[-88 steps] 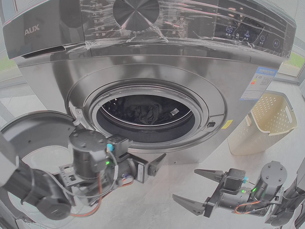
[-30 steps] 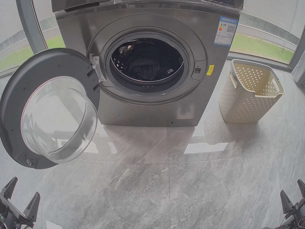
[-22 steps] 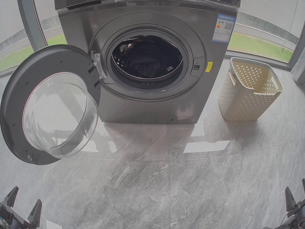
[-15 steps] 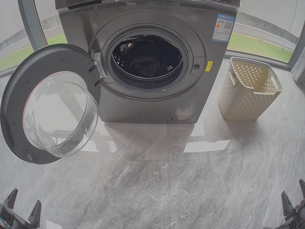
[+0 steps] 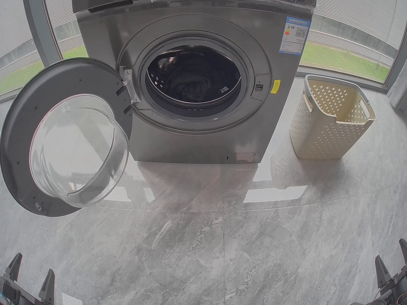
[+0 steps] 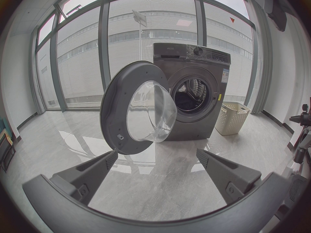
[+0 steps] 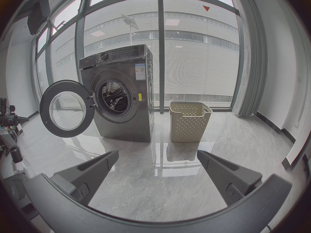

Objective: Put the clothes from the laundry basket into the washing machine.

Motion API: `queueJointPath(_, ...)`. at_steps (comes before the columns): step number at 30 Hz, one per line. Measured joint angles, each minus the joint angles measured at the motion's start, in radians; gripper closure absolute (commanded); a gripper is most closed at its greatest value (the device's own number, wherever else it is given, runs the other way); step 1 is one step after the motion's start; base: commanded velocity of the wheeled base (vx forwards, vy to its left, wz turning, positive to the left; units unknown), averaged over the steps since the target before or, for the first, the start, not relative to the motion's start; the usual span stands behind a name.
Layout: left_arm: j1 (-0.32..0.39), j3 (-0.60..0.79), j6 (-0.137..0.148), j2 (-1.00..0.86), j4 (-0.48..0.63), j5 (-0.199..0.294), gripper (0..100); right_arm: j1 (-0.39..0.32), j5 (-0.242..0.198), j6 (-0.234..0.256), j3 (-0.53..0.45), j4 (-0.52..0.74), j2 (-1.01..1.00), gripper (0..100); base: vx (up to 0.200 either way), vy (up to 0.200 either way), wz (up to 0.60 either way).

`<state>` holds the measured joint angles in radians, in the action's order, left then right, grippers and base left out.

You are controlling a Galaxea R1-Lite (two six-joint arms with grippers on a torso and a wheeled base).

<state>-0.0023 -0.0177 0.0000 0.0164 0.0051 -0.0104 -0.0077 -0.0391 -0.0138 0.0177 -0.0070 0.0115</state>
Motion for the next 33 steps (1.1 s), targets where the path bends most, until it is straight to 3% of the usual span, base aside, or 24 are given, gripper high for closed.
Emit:
queueJointPath(21,-0.001,0.0,-0.001,-0.004,0.0,0.0,0,0.0,0.0,0.0,0.0,0.0,0.001,0,0.0,0.2,0.0)
queueJointPath(33,-0.001,0.0,-0.001,-0.004,0.0,-0.001,0,-0.001,-0.001,0.0,0.0,0.0,0.001,0,0.0,0.0,0.0)
